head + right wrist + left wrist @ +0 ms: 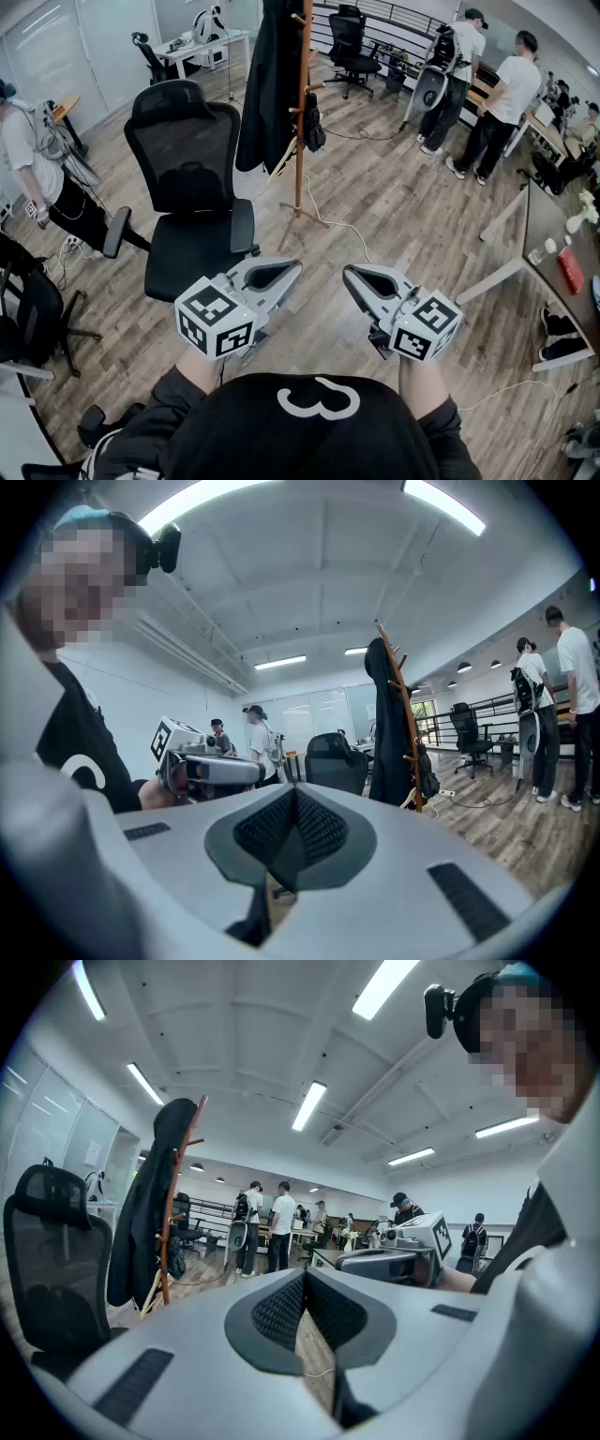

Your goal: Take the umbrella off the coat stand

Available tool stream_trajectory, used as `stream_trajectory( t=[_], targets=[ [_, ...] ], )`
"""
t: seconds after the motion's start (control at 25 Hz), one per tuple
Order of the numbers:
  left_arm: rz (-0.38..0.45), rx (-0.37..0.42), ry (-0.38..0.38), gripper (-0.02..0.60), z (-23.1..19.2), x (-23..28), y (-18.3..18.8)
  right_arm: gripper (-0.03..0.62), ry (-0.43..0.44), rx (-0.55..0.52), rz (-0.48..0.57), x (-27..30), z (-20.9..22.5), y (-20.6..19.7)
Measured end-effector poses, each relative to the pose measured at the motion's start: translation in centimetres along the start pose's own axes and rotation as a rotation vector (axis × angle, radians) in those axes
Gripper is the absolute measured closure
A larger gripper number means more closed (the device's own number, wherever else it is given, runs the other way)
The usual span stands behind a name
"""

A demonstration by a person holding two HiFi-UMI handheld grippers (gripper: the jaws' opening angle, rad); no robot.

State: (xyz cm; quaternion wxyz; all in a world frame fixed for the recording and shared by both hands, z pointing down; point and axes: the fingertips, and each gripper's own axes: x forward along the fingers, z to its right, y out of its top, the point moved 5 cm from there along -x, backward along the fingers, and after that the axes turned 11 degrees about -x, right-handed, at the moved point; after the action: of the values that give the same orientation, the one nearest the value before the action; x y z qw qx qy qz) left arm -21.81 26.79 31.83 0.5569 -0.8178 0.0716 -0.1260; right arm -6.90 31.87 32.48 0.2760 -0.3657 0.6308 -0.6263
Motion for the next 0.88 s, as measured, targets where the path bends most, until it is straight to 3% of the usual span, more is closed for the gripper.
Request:
stream_trajectory(
  t=[0.44, 0.88],
  targets=[
    [0.032, 0.011, -0.028, 0.566, 0.1, -4.2, 0.1, 0.569, -0.009, -0.035, -0.004, 1.3, -4.5, 0.9],
    [0.006, 0.004, -0.045, 0.566, -0.6, -1.9, -0.6, 0.569, -0.013, 0.019, -0.024, 1.5, -2.8, -0.7]
  ],
)
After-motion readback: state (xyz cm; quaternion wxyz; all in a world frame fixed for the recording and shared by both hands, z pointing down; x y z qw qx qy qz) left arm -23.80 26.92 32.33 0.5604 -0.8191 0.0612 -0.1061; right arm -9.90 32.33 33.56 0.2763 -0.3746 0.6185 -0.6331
